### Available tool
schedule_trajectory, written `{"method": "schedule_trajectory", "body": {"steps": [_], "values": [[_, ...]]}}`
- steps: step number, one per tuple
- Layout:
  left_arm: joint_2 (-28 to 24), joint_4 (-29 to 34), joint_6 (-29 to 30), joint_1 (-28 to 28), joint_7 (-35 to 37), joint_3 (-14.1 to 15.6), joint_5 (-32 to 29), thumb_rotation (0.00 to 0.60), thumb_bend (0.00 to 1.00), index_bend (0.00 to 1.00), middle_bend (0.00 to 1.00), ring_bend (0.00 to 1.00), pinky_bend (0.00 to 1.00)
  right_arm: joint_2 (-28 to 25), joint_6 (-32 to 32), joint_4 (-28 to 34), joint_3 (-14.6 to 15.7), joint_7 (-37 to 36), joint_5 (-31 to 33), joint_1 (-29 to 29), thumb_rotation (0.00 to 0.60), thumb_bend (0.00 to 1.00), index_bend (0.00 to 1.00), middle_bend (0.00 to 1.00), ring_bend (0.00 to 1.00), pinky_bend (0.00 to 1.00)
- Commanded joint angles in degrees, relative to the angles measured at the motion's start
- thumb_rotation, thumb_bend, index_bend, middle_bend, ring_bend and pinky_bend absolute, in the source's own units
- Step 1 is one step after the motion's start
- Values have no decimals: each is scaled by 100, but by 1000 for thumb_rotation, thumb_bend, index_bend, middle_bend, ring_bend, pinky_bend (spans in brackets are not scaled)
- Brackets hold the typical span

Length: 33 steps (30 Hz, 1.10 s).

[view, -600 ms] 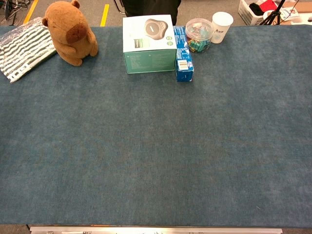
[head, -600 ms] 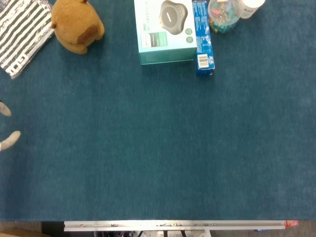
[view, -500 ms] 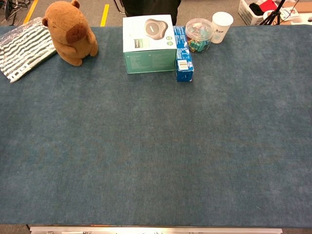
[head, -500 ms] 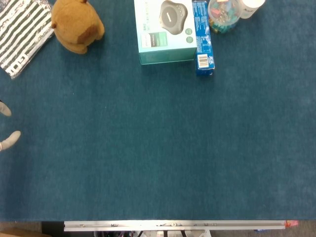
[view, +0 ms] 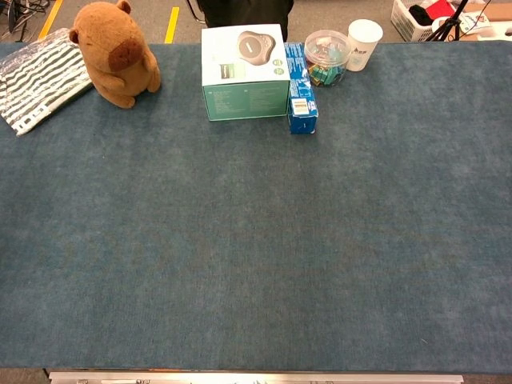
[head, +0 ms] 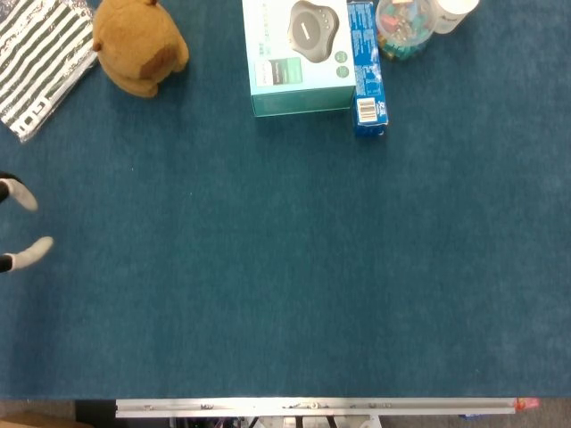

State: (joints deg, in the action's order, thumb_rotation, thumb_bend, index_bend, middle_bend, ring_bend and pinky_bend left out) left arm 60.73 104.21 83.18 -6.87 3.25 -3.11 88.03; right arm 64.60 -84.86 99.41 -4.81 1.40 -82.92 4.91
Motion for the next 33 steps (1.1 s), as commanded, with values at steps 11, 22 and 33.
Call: {"method": "schedule_trajectory", "body": {"steps": [11,22,33], "values": [[-321,175,-1982,-1236,3258,11,165,600,0,709,757,655,595,-99,30,111,-10,-67,4,-18,350,0,488,494,327,420],[-196,342,-3080,-2061,5785,223,397,94,0,984,1000,997,886,-179,147,220,-3,-74,79,-6,350,0,526,526,348,420],[-266,473,-3233,-2619,7365,657,1281,0,0,1000,1000,1000,969,-197,181,209,-24,-82,169,-18,350,0,527,532,358,420]]}}
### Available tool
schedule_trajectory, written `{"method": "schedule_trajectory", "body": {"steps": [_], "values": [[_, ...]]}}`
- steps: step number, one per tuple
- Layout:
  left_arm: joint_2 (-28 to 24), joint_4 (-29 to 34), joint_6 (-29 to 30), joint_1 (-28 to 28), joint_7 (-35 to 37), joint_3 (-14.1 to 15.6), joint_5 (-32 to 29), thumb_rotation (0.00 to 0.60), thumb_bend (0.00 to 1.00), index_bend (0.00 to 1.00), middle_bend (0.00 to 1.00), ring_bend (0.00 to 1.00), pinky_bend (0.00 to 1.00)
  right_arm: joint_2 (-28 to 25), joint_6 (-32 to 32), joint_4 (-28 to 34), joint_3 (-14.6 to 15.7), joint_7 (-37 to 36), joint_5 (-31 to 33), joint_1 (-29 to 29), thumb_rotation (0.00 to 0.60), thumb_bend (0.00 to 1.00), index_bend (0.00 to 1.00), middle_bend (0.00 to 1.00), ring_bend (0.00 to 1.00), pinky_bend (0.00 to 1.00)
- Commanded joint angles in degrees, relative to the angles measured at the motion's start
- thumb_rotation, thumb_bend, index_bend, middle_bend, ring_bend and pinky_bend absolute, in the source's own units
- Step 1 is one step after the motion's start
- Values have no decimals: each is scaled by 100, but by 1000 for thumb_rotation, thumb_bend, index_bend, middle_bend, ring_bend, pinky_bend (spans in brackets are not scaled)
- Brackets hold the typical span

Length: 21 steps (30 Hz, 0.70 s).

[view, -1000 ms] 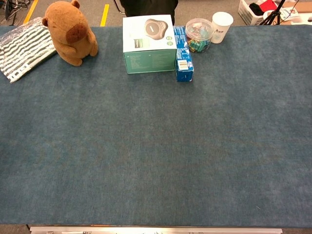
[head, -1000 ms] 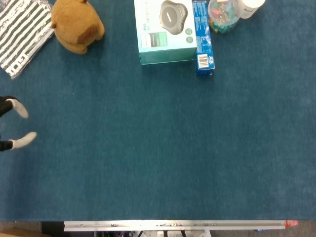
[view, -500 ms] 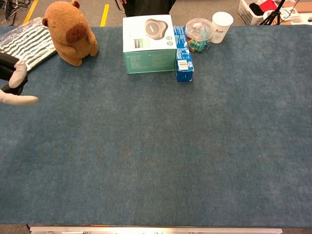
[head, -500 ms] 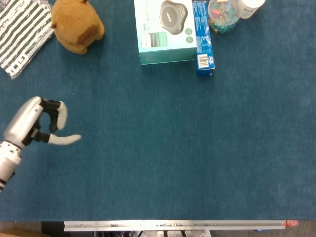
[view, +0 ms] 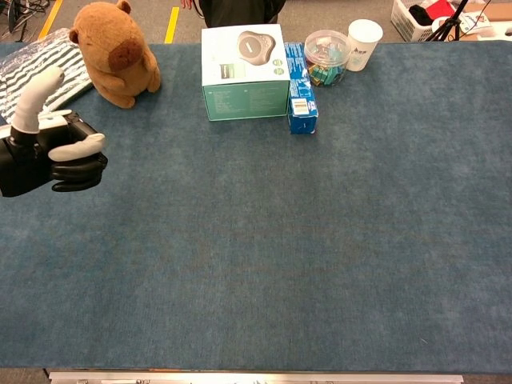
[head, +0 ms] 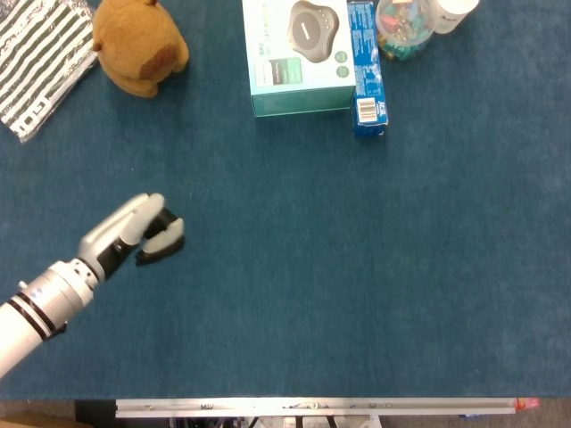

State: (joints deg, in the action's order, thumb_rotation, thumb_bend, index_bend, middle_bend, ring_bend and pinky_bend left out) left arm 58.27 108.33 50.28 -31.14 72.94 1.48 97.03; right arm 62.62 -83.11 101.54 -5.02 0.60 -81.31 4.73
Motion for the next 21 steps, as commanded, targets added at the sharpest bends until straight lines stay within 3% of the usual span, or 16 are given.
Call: {"method": "schedule_trajectory", "body": {"steps": [1,12,21], "values": [[-32,87,121,-252,591,270,532,0,0,1000,1000,1000,971,3,9,-8,-4,-6,13,1,350,0,526,532,358,420],[116,-236,682,-1055,2059,907,1718,0,0,1000,1000,1000,997,-16,1,-5,6,-31,42,-38,350,0,527,533,367,420],[276,-725,1354,-1468,2901,1200,1890,0,0,1000,1000,1000,1000,-89,-12,34,14,-116,95,-97,350,0,527,533,368,420]]}}
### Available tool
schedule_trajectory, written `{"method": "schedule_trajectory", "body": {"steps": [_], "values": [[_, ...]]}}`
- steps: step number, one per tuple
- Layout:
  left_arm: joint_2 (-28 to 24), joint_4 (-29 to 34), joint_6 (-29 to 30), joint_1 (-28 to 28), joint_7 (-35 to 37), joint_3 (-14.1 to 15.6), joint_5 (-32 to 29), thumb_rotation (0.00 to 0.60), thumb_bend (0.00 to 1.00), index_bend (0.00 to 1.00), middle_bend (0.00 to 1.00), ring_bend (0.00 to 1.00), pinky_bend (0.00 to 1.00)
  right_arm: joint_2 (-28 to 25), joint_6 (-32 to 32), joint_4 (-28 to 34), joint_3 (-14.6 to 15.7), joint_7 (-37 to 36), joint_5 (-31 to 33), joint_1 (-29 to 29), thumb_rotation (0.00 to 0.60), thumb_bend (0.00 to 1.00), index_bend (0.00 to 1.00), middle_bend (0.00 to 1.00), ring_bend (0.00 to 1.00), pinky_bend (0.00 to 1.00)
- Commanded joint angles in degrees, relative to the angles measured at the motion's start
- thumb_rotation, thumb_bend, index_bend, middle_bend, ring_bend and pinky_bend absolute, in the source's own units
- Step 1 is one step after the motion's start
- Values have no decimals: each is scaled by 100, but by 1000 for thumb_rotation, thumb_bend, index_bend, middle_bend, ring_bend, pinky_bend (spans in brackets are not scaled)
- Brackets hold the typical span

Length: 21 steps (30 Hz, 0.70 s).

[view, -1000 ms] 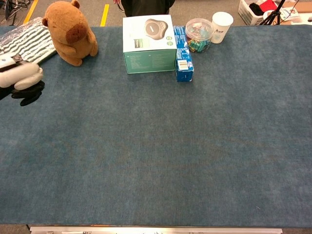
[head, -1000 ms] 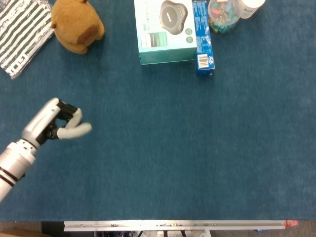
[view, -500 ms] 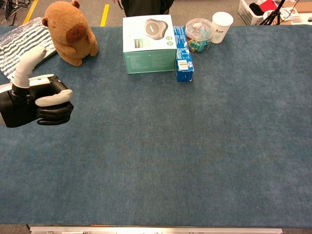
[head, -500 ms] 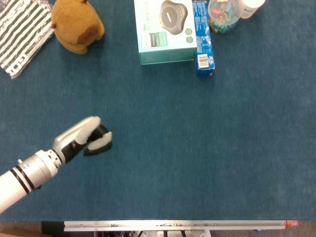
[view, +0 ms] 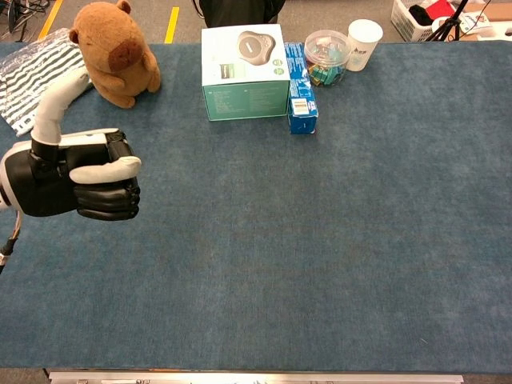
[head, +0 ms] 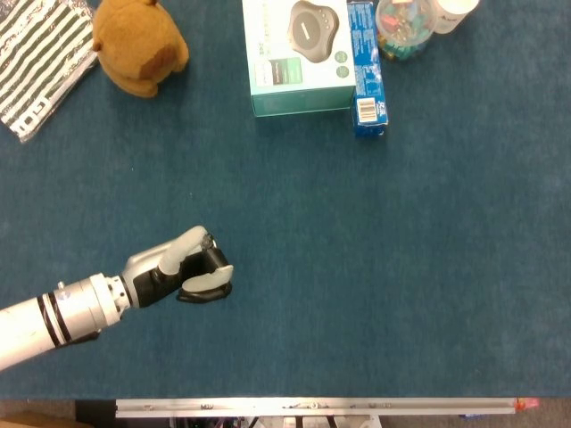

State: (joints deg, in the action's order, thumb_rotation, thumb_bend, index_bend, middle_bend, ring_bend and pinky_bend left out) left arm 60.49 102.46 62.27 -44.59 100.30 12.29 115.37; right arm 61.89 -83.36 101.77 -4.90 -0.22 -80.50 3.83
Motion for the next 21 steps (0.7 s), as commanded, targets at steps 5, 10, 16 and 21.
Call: {"method": "schedule_trajectory", "body": {"steps": [5,10,16,21], "values": [[91,-209,250,-267,200,301,69,0,0,1000,1000,1000,1000,-28,41,13,-7,-62,34,-2,350,0,527,533,368,420],[103,-151,256,-347,77,409,-113,0,0,1000,1000,1000,1000,-18,88,9,-9,-78,52,12,350,0,527,534,368,420],[73,-95,375,-314,-130,493,-367,0,0,1000,1000,1000,994,-23,103,10,-15,-94,64,13,350,0,527,533,368,420],[22,-78,475,-313,-139,601,-414,0,0,1000,1000,1000,989,-33,119,14,-21,-102,62,22,350,0,527,534,368,420]]}}
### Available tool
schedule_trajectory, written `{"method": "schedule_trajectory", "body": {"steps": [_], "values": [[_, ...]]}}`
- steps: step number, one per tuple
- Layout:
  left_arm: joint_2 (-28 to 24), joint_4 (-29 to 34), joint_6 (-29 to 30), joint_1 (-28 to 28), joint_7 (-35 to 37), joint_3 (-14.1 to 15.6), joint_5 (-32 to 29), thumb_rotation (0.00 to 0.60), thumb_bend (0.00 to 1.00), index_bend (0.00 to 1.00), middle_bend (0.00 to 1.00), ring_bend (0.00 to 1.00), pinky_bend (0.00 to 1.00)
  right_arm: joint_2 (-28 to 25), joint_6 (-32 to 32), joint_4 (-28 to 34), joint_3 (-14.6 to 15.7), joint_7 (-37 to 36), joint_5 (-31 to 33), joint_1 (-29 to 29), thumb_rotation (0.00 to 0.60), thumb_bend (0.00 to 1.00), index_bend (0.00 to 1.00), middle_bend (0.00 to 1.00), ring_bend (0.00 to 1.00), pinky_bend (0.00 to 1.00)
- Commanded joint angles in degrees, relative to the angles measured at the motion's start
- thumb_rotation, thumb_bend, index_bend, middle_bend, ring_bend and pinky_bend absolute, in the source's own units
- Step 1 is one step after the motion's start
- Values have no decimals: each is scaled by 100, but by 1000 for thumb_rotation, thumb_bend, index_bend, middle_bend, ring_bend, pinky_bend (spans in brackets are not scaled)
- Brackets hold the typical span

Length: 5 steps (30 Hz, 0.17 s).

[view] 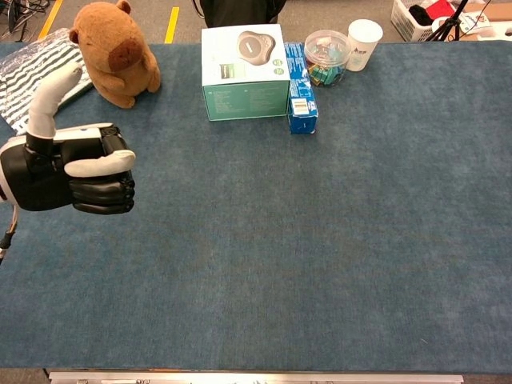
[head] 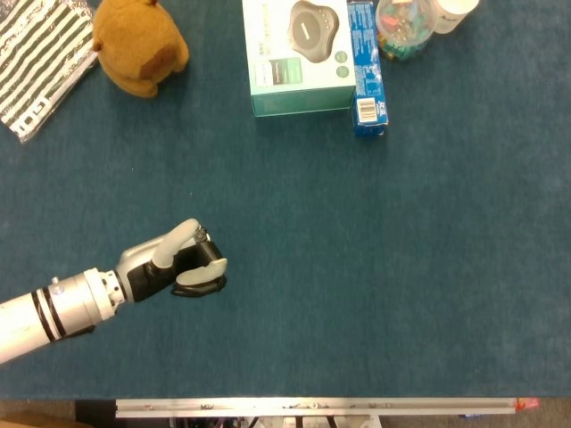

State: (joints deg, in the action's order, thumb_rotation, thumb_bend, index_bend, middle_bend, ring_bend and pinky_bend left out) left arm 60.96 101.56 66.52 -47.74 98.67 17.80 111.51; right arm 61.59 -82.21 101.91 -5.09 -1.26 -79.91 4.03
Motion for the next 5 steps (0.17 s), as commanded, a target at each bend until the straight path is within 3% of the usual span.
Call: {"method": "schedule_trajectory", "body": {"steps": [1,5], "values": [[-27,12,64,-8,45,63,-33,0,0,1000,1000,1000,990,-5,6,3,-5,-2,4,3,350,0,527,534,368,420],[-9,2,102,-63,88,116,-3,0,0,1000,1000,1000,991,-11,5,7,-10,-24,3,3,350,0,527,534,368,420]]}}
